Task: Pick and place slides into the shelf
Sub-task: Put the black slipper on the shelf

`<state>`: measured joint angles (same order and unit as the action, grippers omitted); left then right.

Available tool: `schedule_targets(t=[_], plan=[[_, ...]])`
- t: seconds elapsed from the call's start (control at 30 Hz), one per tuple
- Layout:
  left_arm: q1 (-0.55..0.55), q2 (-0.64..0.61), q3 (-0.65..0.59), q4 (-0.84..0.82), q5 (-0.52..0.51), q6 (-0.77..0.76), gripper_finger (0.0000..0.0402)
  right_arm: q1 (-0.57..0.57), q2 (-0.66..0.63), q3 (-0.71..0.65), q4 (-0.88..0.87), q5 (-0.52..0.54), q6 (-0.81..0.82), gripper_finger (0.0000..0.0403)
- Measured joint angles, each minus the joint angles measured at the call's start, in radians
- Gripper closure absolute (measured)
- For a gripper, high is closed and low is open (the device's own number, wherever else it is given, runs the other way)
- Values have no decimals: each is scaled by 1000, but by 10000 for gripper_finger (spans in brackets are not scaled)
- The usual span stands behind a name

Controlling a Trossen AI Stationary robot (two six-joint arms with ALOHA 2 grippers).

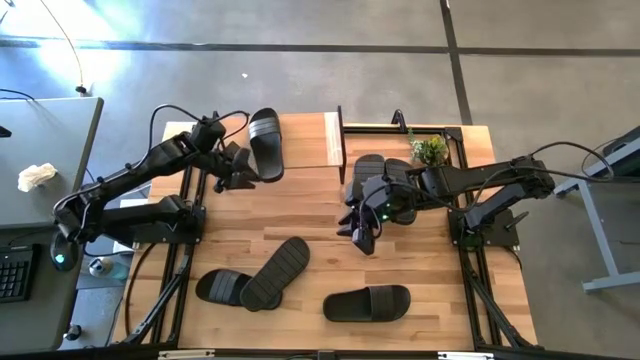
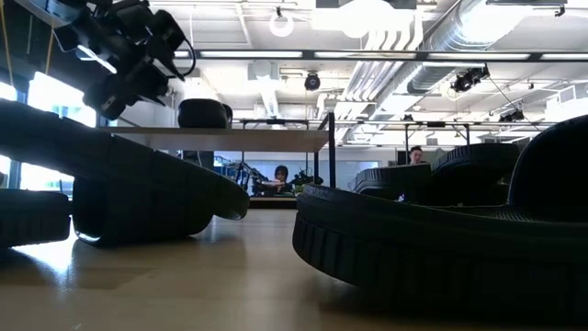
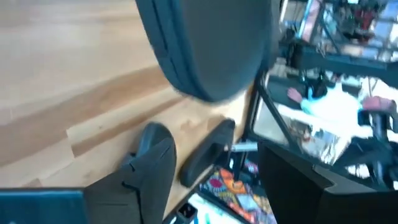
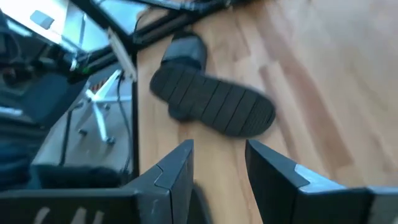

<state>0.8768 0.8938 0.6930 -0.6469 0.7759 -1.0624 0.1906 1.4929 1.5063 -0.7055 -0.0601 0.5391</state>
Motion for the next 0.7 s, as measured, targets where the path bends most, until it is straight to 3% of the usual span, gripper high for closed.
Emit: schedule_targets(t=[0.23, 0.37, 0.47, 0.7], plan=[[-37, -121, 0, -34, 70, 69, 192, 10, 0, 0, -198, -144, 110, 268], [-106, -202, 0, -39, 75, 71, 192, 59, 0, 0, -350, -157, 203, 268], [-184, -257, 0, -38, 21, 70, 192, 109, 0, 0, -418, -137, 272, 268], [-404, -318, 0, -35, -218, 42, 192, 226, -3, -23, -417, -105, 448, 268]])
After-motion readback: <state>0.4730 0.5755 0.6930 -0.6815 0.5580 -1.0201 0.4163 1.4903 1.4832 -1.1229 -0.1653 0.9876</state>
